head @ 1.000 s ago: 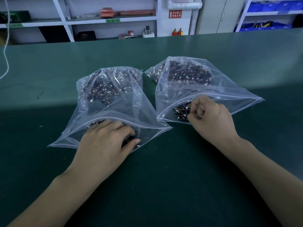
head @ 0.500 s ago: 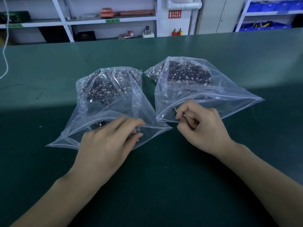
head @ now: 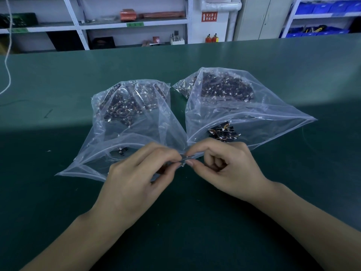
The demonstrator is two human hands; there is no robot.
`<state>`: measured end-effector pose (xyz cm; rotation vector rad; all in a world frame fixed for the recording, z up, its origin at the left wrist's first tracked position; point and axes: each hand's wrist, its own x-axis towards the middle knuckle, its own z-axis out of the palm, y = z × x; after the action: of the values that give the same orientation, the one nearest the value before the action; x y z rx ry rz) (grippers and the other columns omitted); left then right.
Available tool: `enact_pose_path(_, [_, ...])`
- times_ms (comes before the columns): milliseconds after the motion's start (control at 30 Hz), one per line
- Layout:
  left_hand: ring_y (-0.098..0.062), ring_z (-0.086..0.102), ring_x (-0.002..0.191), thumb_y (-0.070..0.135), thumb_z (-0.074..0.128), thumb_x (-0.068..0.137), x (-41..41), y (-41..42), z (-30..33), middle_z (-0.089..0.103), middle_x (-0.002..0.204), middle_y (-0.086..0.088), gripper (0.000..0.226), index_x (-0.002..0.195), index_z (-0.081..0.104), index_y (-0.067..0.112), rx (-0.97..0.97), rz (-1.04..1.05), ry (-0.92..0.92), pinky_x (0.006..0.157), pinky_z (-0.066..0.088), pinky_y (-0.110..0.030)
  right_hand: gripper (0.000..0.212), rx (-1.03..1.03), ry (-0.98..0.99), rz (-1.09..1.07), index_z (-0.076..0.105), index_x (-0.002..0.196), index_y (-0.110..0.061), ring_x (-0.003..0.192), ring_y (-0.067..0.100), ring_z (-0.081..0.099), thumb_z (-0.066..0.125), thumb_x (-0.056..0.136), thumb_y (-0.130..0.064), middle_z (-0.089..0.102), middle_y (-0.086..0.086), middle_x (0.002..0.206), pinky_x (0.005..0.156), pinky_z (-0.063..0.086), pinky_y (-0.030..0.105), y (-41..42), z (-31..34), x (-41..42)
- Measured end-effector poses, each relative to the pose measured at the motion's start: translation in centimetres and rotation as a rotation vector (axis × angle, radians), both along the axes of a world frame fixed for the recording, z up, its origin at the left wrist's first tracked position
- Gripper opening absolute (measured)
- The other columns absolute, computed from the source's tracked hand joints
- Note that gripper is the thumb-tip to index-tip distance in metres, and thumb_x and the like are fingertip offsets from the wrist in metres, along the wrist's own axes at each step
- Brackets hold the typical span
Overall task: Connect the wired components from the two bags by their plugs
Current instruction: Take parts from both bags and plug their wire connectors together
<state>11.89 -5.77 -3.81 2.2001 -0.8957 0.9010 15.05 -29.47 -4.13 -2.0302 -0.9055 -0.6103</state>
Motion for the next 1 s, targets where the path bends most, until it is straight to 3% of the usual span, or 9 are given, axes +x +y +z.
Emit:
enact_pose_path(233, [0.000, 0.067, 0.089, 0.029, 0.072, 0.102, 0.15, 0.15, -0.33, 0.064, 0.103, 0.018, 0.013, 0.114, 0.065, 0.028, -0.052, 0.018, 0.067, 0.068, 0.058, -0.024, 0.010, 0.010, 0.004, 0.014, 0.076, 0.099, -0.013, 0.051, 0.003, 0.034, 0.076, 0.098, -0.022, 0.036, -0.005, 0.057, 0.060, 0.028, 0.008, 0.31, -0.07, -0.17])
enact_pose_path(400, [-0.007, 0.066, 0.082, 0.031, 0.072, 0.104, 0.08, 0.17, -0.34, 0.067, 0.099, 0.016, 0.009, 0.112, 0.067, 0.031, -0.040, 0.020, 0.063, 0.060, 0.057, -0.033, 0.009, 0.010, 0.015, 0.026, 0.077, 0.099, -0.010, 0.052, 0.003, 0.033, 0.078, 0.097, -0.019, 0.036, -0.004, 0.057, 0.060, 0.028, 0.008, 0.21, 0.10, -0.14])
enact_pose_path(1000, [0.004, 0.056, 0.081, 0.030, 0.069, 0.106, 0.03, -0.01, 0.10, 0.063, 0.098, 0.019, 0.004, 0.108, 0.065, 0.030, -0.003, 0.027, 0.051, 0.062, 0.053, -0.027, 0.007, 0.023, 0.074, 0.055, 0.076, 0.099, -0.010, 0.051, 0.008, 0.034, 0.079, 0.097, -0.016, 0.036, -0.001, 0.057, 0.058, 0.028, 0.013, 0.04, 0.08, -0.11])
